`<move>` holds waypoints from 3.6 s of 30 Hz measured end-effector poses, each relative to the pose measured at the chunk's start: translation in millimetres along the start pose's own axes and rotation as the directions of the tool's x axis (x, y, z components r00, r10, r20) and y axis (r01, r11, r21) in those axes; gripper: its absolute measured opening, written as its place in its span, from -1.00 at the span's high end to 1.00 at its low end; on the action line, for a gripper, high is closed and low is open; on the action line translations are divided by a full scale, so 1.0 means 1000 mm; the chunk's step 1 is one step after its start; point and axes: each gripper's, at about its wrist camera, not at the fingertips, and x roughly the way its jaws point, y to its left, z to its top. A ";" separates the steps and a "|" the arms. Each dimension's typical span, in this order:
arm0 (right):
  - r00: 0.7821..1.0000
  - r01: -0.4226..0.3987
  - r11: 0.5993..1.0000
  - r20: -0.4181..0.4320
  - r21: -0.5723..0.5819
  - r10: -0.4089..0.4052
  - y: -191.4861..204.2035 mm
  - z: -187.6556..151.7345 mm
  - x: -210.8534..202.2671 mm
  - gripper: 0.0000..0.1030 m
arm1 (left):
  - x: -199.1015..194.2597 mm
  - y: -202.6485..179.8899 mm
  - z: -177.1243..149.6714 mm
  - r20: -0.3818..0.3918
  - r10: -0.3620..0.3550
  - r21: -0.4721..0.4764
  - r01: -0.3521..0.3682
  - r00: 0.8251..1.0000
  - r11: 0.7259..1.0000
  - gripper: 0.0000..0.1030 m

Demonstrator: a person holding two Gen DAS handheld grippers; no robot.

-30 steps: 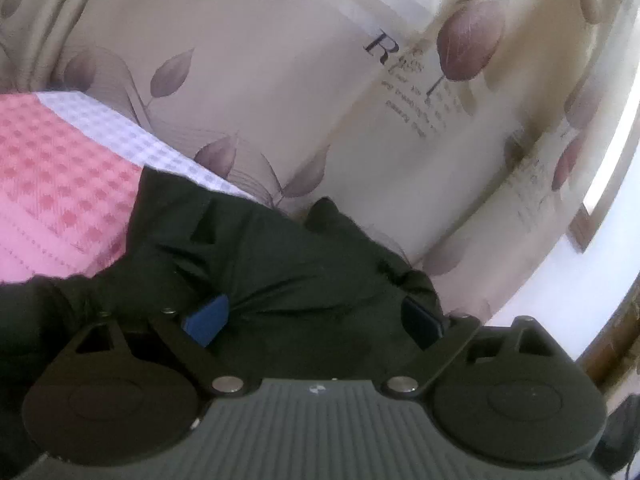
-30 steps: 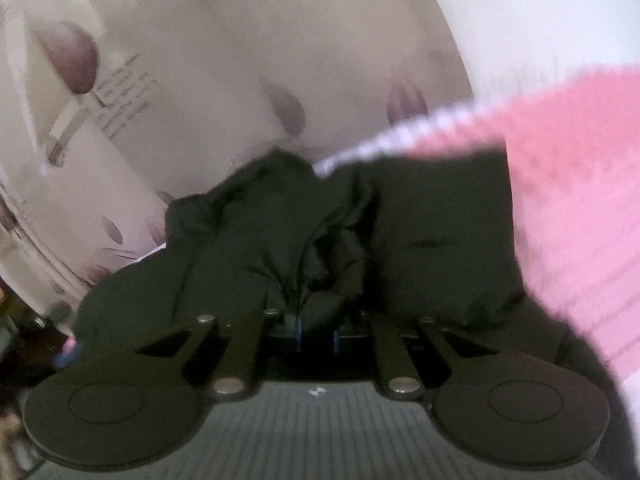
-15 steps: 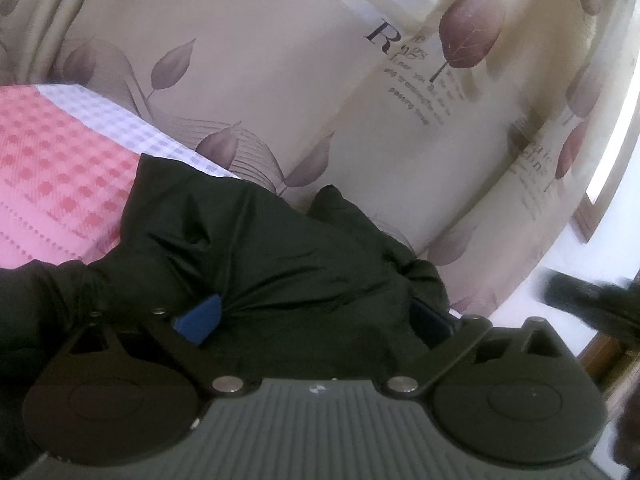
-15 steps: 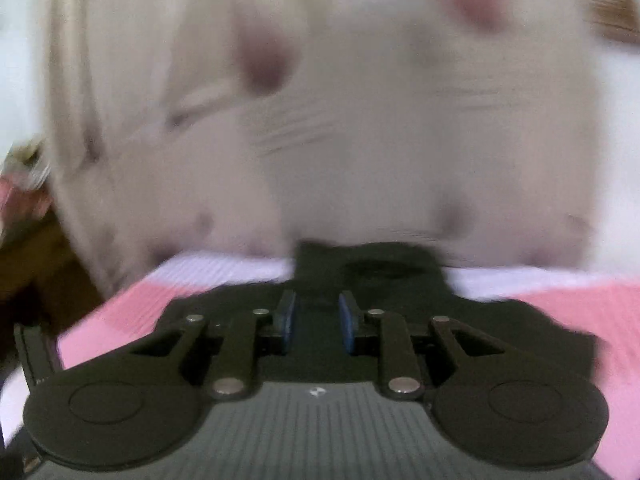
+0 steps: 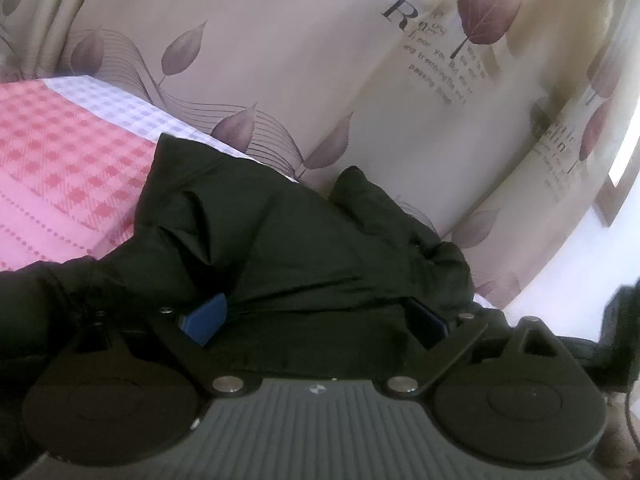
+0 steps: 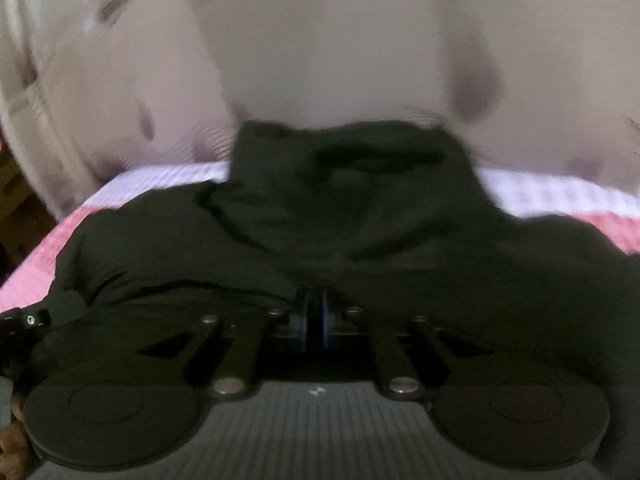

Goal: Fold large clothes

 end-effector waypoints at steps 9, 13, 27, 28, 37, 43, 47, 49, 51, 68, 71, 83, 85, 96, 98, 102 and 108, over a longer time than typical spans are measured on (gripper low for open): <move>0.997 0.056 0.994 0.046 0.095 -0.060 -0.067 -0.011 -0.048 0.93 | -0.032 -0.034 0.015 0.092 0.020 0.183 -0.037 0.996 0.982 -0.62; 0.997 0.063 0.996 0.034 0.064 -0.065 -0.063 -0.014 -0.041 0.93 | -0.017 -0.063 0.029 0.108 0.008 0.304 -0.041 0.994 0.952 -0.62; 0.996 0.037 0.997 0.084 0.065 -0.042 -0.064 -0.027 -0.034 0.93 | 0.054 0.030 0.045 -0.047 0.158 0.026 -0.157 0.986 0.987 -0.18; 0.996 0.030 0.997 0.085 0.072 -0.036 -0.066 -0.027 -0.035 0.93 | 0.053 0.036 0.047 -0.044 0.160 -0.002 -0.160 0.986 0.987 -0.05; 0.997 -0.061 0.983 0.065 0.171 0.050 -0.090 -0.028 -0.040 0.94 | 0.046 0.092 0.048 -0.041 0.094 -0.320 -0.103 0.995 0.942 0.76; 0.998 -0.060 0.977 0.043 0.206 0.053 -0.097 -0.026 -0.048 0.94 | 0.048 0.071 0.050 -0.040 0.174 -0.215 -0.179 0.984 0.960 0.77; 0.997 0.061 0.997 0.042 0.056 -0.064 -0.075 -0.018 -0.072 0.85 | 0.050 0.049 0.046 -0.029 0.274 -0.075 -0.275 0.961 0.958 0.77; 0.994 0.076 0.997 0.077 -0.034 -0.073 -0.062 -0.021 -0.087 0.85 | 0.051 0.042 0.045 -0.024 0.306 -0.029 -0.306 0.952 0.952 0.77; 0.995 0.092 0.987 0.052 -0.131 -0.086 -0.051 -0.029 -0.092 0.87 | 0.052 0.034 0.044 -0.021 0.337 0.019 -0.336 0.941 0.942 0.77; 0.981 0.191 0.945 0.095 -0.267 -0.171 -0.041 -0.063 -0.080 0.87 | 0.031 0.012 0.043 -0.003 0.394 0.106 -0.392 0.919 0.914 0.25; 0.981 0.195 0.947 0.066 -0.254 -0.184 -0.041 -0.054 -0.091 0.83 | -0.017 -0.020 0.033 0.088 0.427 0.213 -0.435 0.900 0.875 -0.96; 0.914 0.115 0.977 0.405 -0.182 -0.032 0.030 -0.180 -0.334 -0.76 | -0.172 -0.089 -0.043 0.172 0.297 0.629 -0.337 0.939 0.701 -1.00; 0.915 0.133 0.982 0.398 -0.133 -0.070 0.025 -0.209 -0.358 -0.80 | -0.184 -0.093 -0.051 0.172 0.297 0.630 -0.336 0.939 0.700 -1.00; 0.911 0.157 0.975 0.358 0.157 -0.204 -0.007 -0.276 -0.408 -0.84 | -0.234 -0.104 -0.077 0.157 0.299 0.618 -0.330 0.941 0.713 -1.00; 0.916 0.146 0.976 0.349 0.163 -0.195 -0.006 -0.279 -0.408 -0.86 | -0.241 -0.103 -0.078 0.161 0.305 0.614 -0.338 0.939 0.714 -1.00; 0.923 0.128 0.980 0.344 0.150 -0.173 0.001 -0.286 -0.408 -0.97 | -0.251 -0.100 -0.080 0.161 0.322 0.600 -0.352 0.933 0.718 -1.00; 0.933 0.118 0.977 0.316 0.177 -0.170 0.004 -0.290 -0.401 -0.97 | -0.259 -0.097 -0.084 0.165 0.345 0.597 -0.372 0.924 0.711 -1.00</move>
